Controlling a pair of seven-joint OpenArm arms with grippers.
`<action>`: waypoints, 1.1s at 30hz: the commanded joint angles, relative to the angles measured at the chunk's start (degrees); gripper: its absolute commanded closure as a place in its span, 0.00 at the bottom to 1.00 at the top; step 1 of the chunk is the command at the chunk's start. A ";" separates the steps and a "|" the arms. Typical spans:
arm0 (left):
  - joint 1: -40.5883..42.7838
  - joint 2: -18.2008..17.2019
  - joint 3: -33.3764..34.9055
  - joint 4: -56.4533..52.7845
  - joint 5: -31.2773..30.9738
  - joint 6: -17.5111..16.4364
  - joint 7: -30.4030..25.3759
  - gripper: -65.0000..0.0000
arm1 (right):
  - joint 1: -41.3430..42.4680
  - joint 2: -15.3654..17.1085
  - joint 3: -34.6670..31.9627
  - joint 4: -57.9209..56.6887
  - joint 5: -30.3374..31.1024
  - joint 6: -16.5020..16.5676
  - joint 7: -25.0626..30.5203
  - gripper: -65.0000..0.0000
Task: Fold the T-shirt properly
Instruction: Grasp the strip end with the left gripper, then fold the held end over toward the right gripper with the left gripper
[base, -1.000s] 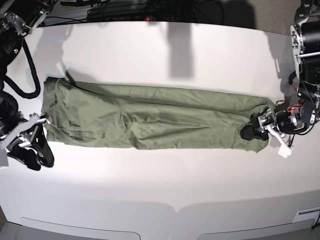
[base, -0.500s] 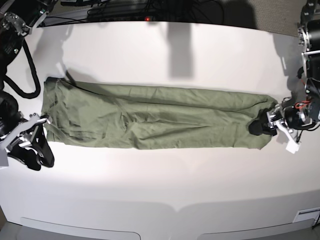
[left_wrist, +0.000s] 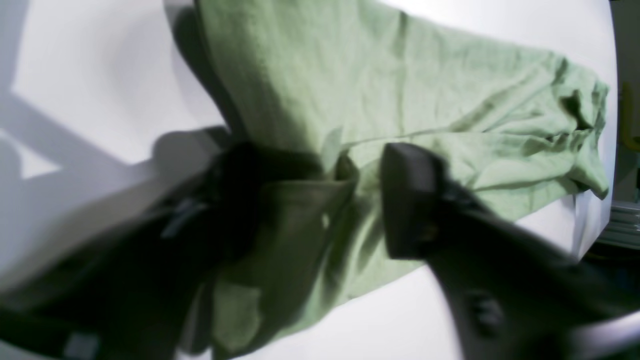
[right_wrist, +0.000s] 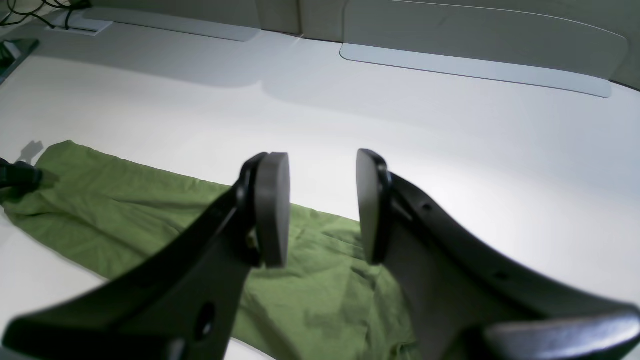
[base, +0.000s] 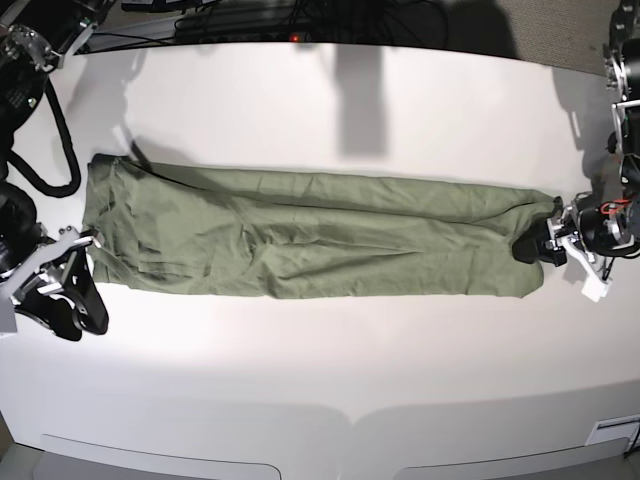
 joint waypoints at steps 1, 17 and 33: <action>0.92 0.09 0.50 -0.61 4.92 2.02 5.44 0.58 | 0.92 0.92 0.35 0.94 1.29 0.15 1.20 0.65; 0.46 0.15 0.50 9.38 -13.16 2.02 12.98 1.00 | 0.90 0.90 0.35 0.94 1.09 0.15 1.09 0.65; 0.22 5.60 0.50 24.26 -11.34 5.22 13.25 1.00 | 0.90 0.57 0.35 0.92 0.70 0.15 1.01 0.65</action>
